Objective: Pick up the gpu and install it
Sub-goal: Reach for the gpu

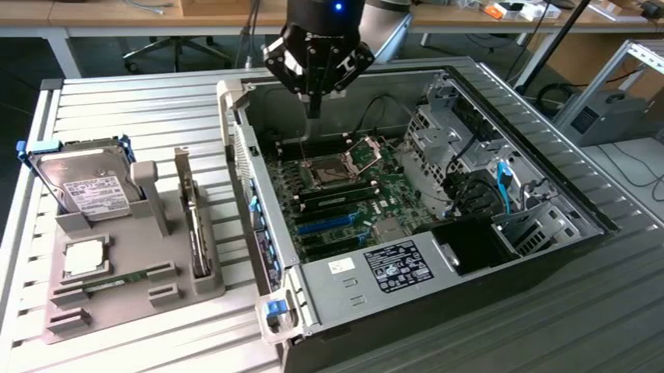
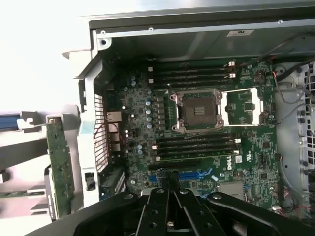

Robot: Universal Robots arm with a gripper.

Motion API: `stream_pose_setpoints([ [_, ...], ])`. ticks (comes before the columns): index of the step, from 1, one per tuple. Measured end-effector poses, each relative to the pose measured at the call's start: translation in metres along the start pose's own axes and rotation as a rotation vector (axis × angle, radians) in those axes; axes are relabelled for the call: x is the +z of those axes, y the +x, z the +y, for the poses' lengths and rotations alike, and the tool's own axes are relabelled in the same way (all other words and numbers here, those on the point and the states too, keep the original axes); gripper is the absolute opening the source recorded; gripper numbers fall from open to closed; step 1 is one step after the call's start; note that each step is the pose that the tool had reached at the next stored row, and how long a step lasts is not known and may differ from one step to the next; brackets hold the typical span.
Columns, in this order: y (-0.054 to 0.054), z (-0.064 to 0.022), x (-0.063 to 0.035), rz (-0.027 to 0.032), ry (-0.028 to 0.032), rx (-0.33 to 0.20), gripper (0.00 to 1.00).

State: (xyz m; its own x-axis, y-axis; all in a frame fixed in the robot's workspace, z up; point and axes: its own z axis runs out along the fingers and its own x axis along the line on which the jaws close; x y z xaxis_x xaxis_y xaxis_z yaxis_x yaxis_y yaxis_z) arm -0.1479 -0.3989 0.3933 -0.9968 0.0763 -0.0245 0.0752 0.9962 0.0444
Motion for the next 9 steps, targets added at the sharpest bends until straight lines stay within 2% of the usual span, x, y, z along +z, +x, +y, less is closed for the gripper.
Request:
stream_pose_setpoints([
  [2, 0.009, -0.0006, -0.0002, -0.0001, 0.0000, 0.000, 0.11],
  [4, 0.025, -0.0018, -0.0006, -0.0001, 0.0000, 0.001, 0.11],
  [7, 0.042, -0.0028, -0.0010, -0.0001, 0.0000, 0.002, 0.11],
  [9, 0.049, -0.0031, -0.0012, -0.0001, 0.0001, 0.003, 0.11],
])
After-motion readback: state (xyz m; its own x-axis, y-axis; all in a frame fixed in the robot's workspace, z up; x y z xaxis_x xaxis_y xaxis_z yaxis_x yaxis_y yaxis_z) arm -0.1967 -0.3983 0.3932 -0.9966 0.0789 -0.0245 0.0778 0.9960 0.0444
